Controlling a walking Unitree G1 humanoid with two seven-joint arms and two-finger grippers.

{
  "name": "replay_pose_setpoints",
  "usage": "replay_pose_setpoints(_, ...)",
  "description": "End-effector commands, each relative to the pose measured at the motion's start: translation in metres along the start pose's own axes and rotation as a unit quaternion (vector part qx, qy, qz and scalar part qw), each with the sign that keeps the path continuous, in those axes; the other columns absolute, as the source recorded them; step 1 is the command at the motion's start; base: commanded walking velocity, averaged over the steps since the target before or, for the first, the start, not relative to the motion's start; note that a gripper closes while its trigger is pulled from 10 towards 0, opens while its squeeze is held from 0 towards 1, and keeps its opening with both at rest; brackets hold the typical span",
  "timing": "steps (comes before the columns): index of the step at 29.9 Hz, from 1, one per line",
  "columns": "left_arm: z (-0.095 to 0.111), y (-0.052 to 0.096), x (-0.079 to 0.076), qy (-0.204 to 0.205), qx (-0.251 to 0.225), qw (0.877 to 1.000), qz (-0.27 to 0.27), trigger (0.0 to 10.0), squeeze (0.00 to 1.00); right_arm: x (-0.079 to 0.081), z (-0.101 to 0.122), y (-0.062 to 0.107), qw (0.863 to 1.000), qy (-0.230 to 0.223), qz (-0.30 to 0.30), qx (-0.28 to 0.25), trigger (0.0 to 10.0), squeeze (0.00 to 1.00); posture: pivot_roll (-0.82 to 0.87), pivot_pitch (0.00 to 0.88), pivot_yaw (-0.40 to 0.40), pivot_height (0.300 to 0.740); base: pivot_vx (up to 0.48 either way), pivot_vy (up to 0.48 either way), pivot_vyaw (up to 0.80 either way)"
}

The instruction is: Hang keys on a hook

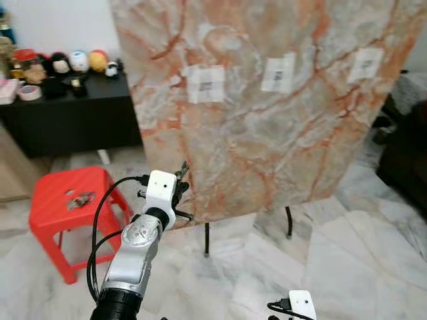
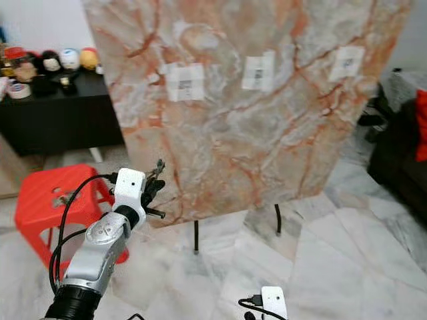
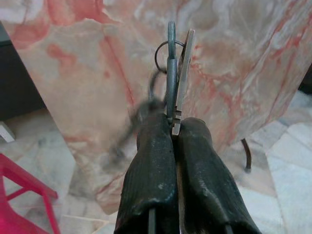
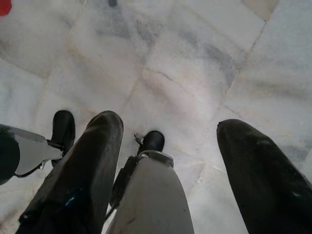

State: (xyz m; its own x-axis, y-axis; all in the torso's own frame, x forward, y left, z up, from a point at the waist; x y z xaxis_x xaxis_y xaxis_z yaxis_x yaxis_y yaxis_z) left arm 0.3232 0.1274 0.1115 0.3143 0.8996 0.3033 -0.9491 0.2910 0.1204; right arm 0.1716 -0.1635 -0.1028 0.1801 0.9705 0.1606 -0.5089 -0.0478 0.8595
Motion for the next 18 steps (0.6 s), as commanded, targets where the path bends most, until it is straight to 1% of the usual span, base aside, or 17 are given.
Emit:
replay_pose_setpoints(1,0.011,-0.003,-0.008,-0.017,-0.018,0.999,-0.023,10.0,0.00,-0.005,-0.001,0.001,1.000,-0.010,-0.010,0.003,10.0,0.00,0.01,0.000,-0.068,0.740,0.000,0.000,0.00)
replay_pose_setpoints(3,0.011,-0.003,-0.009,-0.026,-0.020,0.999,-0.029,10.0,0.00,-0.004,0.000,0.000,1.000,-0.013,-0.008,0.001,10.0,0.00,0.01,0.000,-0.068,0.740,0.000,0.000,0.00)
replay_pose_setpoints(6,0.011,-0.002,-0.008,-0.022,-0.021,0.999,-0.024,10.0,0.00,-0.004,0.000,0.000,1.000,-0.010,-0.008,0.003,10.0,0.00,0.01,0.000,-0.067,0.740,0.000,0.000,0.00)
replay_pose_setpoints(7,0.012,-0.002,0.000,0.001,-0.023,1.000,0.002,10.0,0.00,-0.002,0.001,0.000,1.000,-0.001,-0.003,0.003,10.0,0.00,0.00,0.000,-0.067,0.740,0.000,0.000,0.00)
replay_pose_setpoints(9,0.012,-0.002,0.003,0.008,-0.022,1.000,0.012,10.0,0.00,-0.001,0.001,0.000,1.000,0.003,0.000,0.003,10.0,0.00,0.00,0.000,-0.067,0.740,0.000,0.000,0.00)
replay_pose_setpoints(10,0.013,-0.002,0.005,0.009,-0.026,0.999,0.016,10.0,0.00,0.001,0.003,0.000,1.000,0.013,0.008,0.000,10.0,0.00,0.00,0.000,-0.069,0.740,0.000,0.000,0.51)
replay_pose_setpoints(12,0.014,-0.002,0.005,0.010,-0.028,0.999,0.014,10.0,0.00,0.002,0.003,0.000,1.000,0.019,0.014,0.001,10.0,0.00,0.01,0.000,-0.073,0.740,0.000,0.000,0.80)
replay_pose_setpoints(15,0.015,-0.002,0.003,0.009,-0.030,0.999,0.007,10.0,0.00,0.003,0.003,0.000,1.000,0.022,0.014,0.002,10.0,0.00,0.01,0.000,-0.073,0.740,0.245,0.000,0.80)
replay_pose_setpoints(17,0.016,-0.002,0.002,0.009,-0.031,0.999,0.005,10.0,0.00,0.002,0.002,0.000,1.000,0.017,0.013,0.001,10.0,0.00,0.01,0.000,-0.073,0.740,0.274,0.000,0.46)
replay_pose_setpoints(18,0.017,-0.002,0.002,0.009,-0.033,0.999,0.003,10.0,0.00,0.002,0.002,0.000,1.000,0.014,0.012,0.001,10.0,0.00,0.01,0.000,-0.073,0.740,0.285,0.000,0.00)
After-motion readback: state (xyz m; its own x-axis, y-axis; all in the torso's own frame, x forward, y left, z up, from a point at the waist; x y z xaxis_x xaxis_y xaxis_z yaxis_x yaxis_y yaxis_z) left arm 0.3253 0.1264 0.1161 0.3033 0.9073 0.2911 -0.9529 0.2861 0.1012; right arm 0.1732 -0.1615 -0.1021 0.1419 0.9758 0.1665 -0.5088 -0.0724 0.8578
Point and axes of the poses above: a point about 5 cm out from each wrist's last joint towards the gripper, its own y axis pointing back from the gripper into the wrist, its own z axis along the axis of the wrist's last joint, x = y × z, the point moved 1 cm from there along -y, pointing out of the wrist towards the gripper, and after that the axes turned 12 degrees about -y, right-handed, at the moved point
